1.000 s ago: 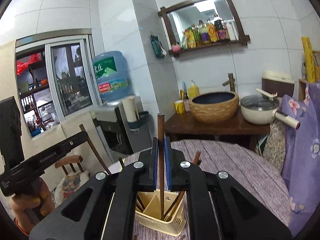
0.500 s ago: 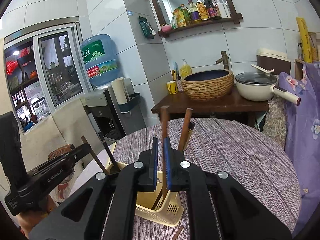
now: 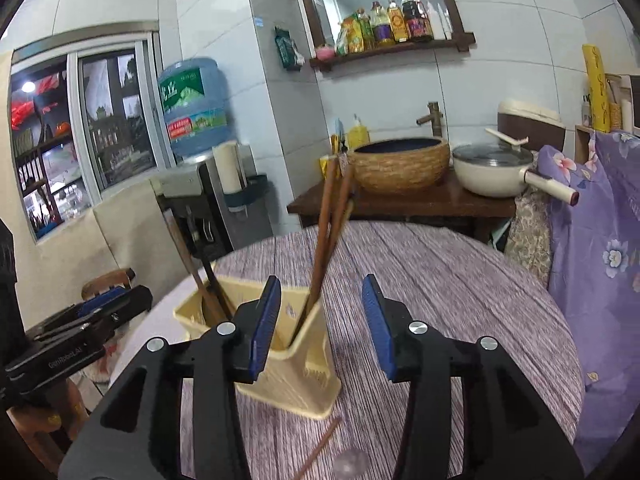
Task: Organize utensils
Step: 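Open both tools to release the chopsticks and move back toward the table, then grasp a steel spoon handle with the right tool while the left tool grasps a wooden chopstick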
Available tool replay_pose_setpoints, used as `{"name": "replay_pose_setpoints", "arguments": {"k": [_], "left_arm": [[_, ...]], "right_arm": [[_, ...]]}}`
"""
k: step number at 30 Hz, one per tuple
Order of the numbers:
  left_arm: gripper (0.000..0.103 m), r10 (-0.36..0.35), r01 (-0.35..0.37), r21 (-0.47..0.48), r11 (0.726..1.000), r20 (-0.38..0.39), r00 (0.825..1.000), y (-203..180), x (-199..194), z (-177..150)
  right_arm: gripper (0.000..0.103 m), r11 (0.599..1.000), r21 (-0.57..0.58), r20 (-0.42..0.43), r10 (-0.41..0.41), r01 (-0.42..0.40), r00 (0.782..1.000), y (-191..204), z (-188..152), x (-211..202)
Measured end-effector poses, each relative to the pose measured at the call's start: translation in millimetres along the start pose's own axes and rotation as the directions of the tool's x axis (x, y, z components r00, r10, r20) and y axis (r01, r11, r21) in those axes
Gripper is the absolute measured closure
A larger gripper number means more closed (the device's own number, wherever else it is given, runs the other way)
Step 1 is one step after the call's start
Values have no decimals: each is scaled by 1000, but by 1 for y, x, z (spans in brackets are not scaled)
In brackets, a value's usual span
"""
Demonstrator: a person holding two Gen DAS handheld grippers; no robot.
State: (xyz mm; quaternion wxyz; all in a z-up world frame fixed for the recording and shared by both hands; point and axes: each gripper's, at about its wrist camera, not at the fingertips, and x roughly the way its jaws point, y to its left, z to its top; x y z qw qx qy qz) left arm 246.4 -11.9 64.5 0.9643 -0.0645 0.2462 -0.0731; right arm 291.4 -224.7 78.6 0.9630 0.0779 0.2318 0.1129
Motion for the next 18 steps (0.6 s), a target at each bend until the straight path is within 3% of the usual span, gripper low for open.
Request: {"name": "replay_pose_setpoints", "arguments": {"k": [5,10,18], "left_arm": [[42,34,-38,-40,998,-107,994,20,12,-37],[45,40,-57,-72,996,-215,976,30,22,-76],[46,52,-67,-48,997,-264,963,23,17,-108]], "right_arm": [[60,999,-2,-112,-54,54,992,-9,-45,7],[60,997,13,-241,-76,82,967,-14,-92,21],[60,991,29,-350,-113,131,930,-16,-136,32]]}}
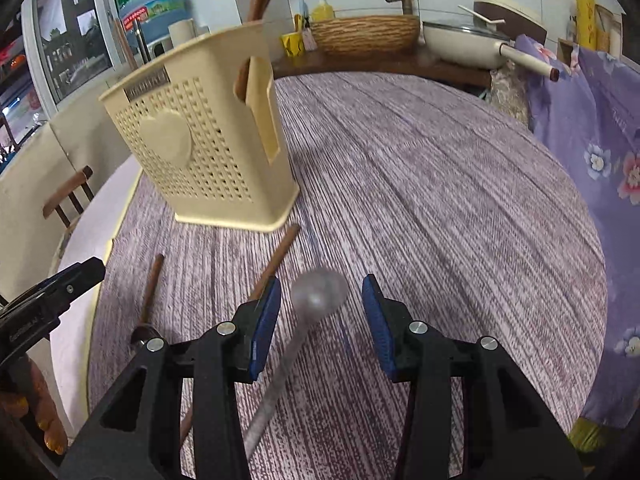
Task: Organize utensils
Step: 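Grasp a steel spoon handle with the right tool while the left tool grasps a wooden chopstick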
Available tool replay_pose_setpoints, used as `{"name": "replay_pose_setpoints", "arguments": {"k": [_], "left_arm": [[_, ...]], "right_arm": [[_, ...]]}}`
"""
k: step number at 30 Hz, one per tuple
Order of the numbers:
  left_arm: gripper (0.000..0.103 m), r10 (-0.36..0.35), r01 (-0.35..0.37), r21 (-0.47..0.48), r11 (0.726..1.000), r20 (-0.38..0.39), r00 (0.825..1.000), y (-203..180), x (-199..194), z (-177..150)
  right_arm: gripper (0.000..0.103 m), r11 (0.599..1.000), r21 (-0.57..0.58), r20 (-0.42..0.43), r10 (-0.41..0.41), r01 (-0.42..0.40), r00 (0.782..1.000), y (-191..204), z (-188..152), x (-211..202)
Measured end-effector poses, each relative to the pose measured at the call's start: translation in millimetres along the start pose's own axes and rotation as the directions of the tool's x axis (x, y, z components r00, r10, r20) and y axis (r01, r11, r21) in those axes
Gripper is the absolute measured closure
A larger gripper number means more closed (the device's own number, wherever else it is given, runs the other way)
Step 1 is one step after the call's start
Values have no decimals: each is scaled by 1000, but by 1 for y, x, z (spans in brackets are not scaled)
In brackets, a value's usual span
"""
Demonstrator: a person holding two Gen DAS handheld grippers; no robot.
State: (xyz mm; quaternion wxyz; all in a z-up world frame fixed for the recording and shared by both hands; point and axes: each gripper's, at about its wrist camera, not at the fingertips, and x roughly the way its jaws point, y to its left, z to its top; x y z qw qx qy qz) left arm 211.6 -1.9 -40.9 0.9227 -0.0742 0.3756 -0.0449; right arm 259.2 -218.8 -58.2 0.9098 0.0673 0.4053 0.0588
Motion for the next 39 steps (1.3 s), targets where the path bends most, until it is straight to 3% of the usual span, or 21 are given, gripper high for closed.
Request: {"name": "replay_pose_setpoints", "arguments": {"k": [9,22,30,39], "left_arm": [[47,4,-4,10,1000,-44,999,-4,8,-16],[54,19,-16,42,999,-67,998,-8,20,-8],[70,36,-18,124,992,-144,989,-27,40,-6],[88,63,-39,153,988,-150,987,-32,46,-6]], "right_arm": [[60,1000,13,-53,7,-6,999,2,-10,12],[61,998,-32,-56,-49,48,997,13,-2,22],[66,997,-50,-62,-67,64,996,16,1,25],[66,996,-58,-58,-67,64,996,18,3,28]]}}
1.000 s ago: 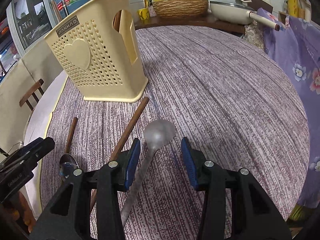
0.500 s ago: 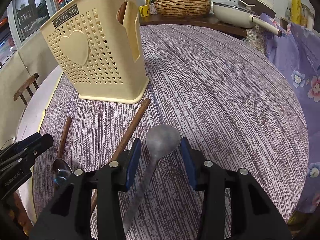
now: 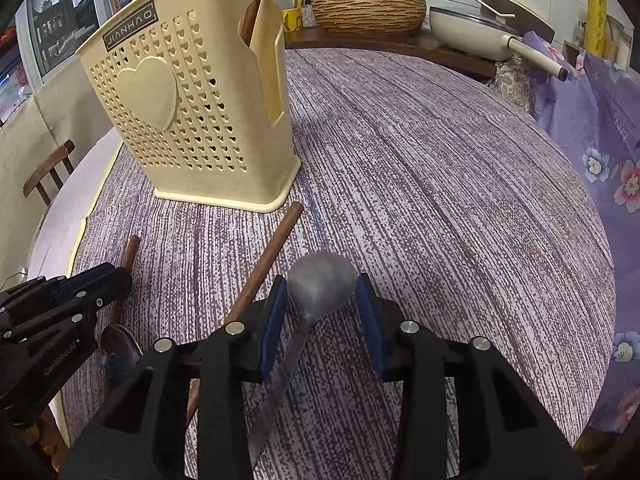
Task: Organize utensils
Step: 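Grasp a steel spoon handle with the right tool while the left tool grasps a wooden chopstick, then lift the wooden chopstick above the holder with the left tool while the right tool holds the spoon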
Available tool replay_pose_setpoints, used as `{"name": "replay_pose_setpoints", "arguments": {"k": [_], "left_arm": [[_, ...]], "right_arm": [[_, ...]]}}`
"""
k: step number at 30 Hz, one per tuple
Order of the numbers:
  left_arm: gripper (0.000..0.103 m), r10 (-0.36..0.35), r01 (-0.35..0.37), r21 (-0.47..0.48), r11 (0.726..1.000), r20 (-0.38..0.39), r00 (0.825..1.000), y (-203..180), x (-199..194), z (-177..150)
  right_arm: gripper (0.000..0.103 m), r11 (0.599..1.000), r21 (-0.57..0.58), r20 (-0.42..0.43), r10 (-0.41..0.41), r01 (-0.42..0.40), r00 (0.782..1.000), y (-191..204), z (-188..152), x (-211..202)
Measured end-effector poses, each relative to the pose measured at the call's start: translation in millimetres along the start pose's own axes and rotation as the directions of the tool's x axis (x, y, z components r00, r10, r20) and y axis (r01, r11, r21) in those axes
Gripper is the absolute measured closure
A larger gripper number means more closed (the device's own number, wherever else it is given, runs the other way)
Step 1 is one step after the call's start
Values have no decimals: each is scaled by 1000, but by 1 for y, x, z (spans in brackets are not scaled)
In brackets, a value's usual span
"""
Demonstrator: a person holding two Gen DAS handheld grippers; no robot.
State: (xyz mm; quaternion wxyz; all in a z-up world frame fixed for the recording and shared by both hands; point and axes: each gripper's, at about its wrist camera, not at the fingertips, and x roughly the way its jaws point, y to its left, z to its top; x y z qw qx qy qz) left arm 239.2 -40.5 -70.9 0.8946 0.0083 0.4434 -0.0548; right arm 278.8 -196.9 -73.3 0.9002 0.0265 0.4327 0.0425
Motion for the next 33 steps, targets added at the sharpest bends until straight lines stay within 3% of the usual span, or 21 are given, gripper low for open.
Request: {"name": "replay_pose_setpoints", "arguments": {"k": [16,22,33], "left_arm": [[94,-4,5,-35,999,10,1000,5,5,8],[94,-36,38,-81,996,19,999,15,4,8],[95,-70,88,-127,988,135,988,25,-29,19]], "right_arm": [[66,1000,-2,10,8,-8,1000,-1,0,0],[67,998,32,20,51,-51,999,-7,0,-1],[67,990,33,176,128,-136,976,-15,7,-38]]}}
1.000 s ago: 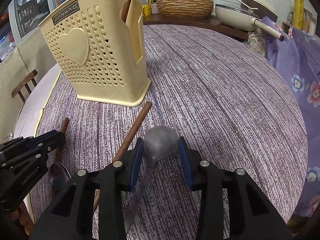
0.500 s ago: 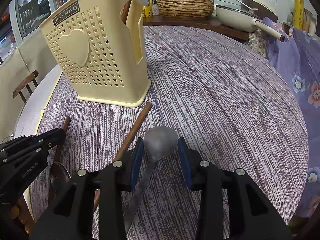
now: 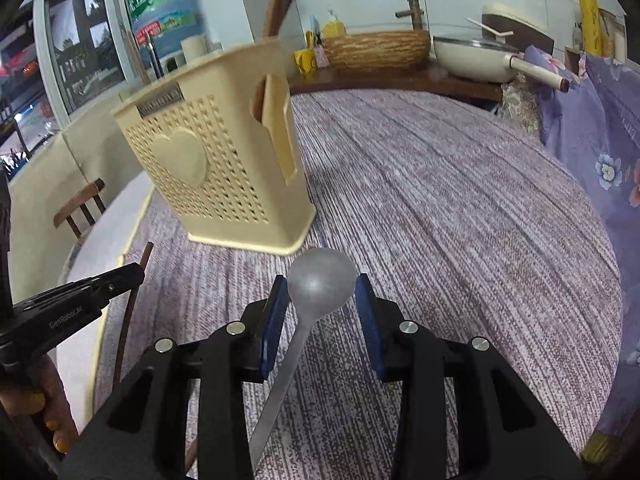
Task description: Organize utensils
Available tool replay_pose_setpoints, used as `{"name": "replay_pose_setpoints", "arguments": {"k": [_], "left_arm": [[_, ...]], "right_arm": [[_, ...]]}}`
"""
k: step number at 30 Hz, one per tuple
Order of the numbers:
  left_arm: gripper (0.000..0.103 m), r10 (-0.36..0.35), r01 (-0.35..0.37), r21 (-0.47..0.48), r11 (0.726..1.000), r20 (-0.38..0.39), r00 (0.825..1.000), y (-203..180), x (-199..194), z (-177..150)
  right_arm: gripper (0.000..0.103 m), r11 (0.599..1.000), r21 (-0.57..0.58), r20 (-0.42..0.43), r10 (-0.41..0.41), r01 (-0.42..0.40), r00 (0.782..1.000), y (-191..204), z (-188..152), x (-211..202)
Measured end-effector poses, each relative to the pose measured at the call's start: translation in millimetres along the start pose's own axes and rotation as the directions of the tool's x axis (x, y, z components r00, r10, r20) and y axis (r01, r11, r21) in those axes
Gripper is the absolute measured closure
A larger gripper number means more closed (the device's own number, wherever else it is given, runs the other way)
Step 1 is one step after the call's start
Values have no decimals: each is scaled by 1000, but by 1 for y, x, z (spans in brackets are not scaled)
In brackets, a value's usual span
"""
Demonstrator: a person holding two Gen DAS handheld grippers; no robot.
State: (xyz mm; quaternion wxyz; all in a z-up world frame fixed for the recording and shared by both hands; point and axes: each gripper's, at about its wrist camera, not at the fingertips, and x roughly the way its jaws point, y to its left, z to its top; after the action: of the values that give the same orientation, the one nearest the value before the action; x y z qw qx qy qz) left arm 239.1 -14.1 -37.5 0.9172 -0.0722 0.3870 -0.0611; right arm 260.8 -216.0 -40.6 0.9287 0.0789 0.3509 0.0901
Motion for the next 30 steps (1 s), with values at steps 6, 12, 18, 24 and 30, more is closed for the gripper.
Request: {"name": "replay_pose_setpoints", "arguments": {"k": [6,12,18,24,30], "left_arm": [[95,-13,13,-8,1000,88,996,-1,-30,14],[95,-18,21,-13,1000,166,986,-1,-54,25],[95,-18,19,-5,1000,203,979,-2,-62,29],[95,-10,12,-9,1000,198,980,1,-60,28],[95,-15,18,-16,1000,197,980,3,-60,27]], "right_arm": [[67,999,-24,76,49,-48,996,2,12,-32],[67,996,-62,120,68,-61,990,7,18,-50],[100,993,-95,102,86,-77,991,11,21,-50],[99,998,-30,92,54,-51,994,-5,23,-41],[95,999,19,-11,41,-40,999,-16,21,-7]]}}
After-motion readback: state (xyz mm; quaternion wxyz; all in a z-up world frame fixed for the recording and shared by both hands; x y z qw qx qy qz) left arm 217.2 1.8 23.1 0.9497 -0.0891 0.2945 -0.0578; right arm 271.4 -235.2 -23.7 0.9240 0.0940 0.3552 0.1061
